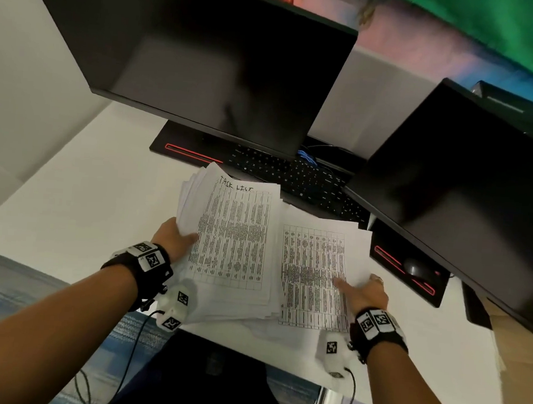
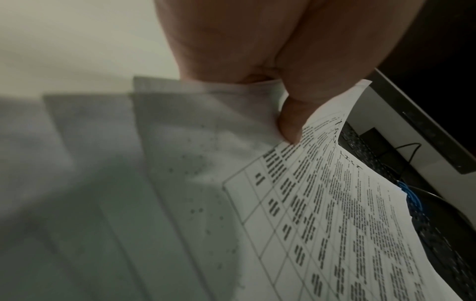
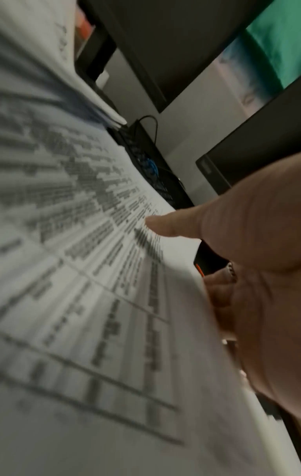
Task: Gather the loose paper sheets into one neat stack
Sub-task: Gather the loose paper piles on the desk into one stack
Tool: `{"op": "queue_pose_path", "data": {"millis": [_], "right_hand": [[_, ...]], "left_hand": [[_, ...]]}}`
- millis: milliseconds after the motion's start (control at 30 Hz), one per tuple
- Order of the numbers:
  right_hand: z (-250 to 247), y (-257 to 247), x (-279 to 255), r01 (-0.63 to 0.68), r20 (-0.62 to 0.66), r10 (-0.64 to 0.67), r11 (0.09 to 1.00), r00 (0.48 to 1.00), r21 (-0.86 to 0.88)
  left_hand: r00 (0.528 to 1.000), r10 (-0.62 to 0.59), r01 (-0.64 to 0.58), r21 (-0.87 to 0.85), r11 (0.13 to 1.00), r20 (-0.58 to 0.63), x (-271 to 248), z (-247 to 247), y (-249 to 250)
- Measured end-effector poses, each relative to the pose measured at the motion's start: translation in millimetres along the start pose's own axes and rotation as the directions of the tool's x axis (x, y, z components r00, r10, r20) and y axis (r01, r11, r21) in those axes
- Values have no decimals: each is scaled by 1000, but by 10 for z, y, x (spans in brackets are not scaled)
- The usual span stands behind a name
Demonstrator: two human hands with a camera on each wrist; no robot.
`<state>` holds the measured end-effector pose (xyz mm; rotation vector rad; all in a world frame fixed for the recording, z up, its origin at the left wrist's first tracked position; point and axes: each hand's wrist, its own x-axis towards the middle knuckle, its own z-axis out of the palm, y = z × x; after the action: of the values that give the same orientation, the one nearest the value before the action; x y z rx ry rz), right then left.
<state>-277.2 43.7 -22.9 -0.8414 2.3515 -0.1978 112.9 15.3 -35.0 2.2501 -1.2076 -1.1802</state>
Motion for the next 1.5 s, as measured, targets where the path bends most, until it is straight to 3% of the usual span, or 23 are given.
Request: {"op": "queue_pose_path", "data": {"millis": [267,400,500,567,633,733,833,900,967,1033,1100,1200,1267,1333,1400,1500], "right_hand": [[142,-208,-68,-71,169,16,942,986,327],[168,-336,-231,-34,225,-65,913,972,408],[17,-507,-378,73,143,-165,864,976,498],[-261,-684,-543,245,14,-285,847,958,472],[-598,-851,-725,429,-105,-424,812,899,396],[-1106,-1060,-1054,588,-179,-576,674,798,447],[-1309,-1129,-1196,589,-169,-638,533,751,608],[-1263,-1103,-1139,499,-106,-623,501,775,707],[-1082,-1044,-990,372,7,-579,533,815,760],[-797,-995,-818,239,153,-509,622,847,745],[-436,-947,-650,121,279,-405,726,871,677],[96,-812,-424,59,300,-240,861,923,506],[316,-693,-297,84,260,-170,947,951,312],[395,-592,-247,109,191,-145,976,971,189],[437,-548,-266,146,160,-172,976,972,162],[498,-534,-327,240,242,-259,965,935,105]], "left_hand": [[999,14,-15,38,999,30,34,-97,-56],[1000,16,-17,54,998,10,28,-129,-106],[1000,3,-2,39,999,-20,37,-157,-147],[1000,-16,17,41,999,-27,51,-177,-156],[1000,-19,21,58,998,-25,72,-188,-148],[1000,8,-7,78,997,-15,88,-156,-95],[999,26,-28,59,998,20,76,-44,-20],[997,56,-58,54,997,47,19,55,61],[994,68,-72,52,996,83,-39,139,131],[991,37,-38,6,999,129,-51,188,157],[977,-21,60,-181,982,210,1,186,118],[936,-147,305,-533,789,319,35,152,56],[920,-207,372,-576,728,333,50,137,47],[937,-205,327,-509,796,282,82,173,44],[972,-139,200,-360,911,187,77,198,58],[979,-46,100,-273,957,200,23,255,136]]}}
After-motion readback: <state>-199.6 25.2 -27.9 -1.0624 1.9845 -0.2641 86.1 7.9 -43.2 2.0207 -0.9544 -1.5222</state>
